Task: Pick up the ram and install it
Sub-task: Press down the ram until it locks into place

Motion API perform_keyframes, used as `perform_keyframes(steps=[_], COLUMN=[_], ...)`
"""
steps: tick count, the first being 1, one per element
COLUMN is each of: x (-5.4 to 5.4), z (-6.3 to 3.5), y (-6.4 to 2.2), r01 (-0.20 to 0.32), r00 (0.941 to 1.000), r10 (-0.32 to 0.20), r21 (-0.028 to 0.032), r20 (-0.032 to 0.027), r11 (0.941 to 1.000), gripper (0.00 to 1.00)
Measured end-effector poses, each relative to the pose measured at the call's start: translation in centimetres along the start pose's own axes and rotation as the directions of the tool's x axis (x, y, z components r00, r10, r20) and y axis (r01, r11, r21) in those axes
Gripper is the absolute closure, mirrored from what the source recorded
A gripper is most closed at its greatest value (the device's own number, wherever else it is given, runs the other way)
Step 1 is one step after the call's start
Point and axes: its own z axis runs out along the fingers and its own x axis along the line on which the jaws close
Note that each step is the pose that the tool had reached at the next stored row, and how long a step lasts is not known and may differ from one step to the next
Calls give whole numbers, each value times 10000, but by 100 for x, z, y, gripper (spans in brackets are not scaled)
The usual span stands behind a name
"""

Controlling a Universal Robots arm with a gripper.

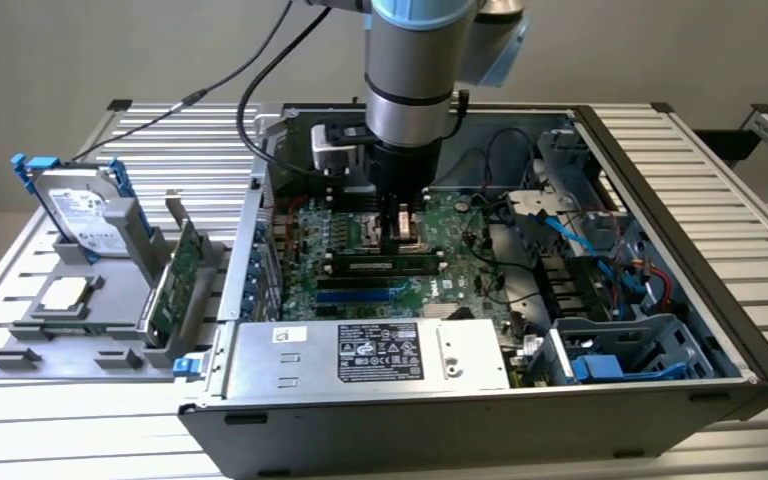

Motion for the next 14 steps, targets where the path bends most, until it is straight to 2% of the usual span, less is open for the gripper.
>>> perform_keyframes(steps=[2,14], x=[5,10], z=[6,124], y=[0,8], r01=[-113,-579], r00=[9999,9982], r10=[113,579], r21=[1,1], r20=[-6,-165], r11=[9999,9983], gripper=[89,89])
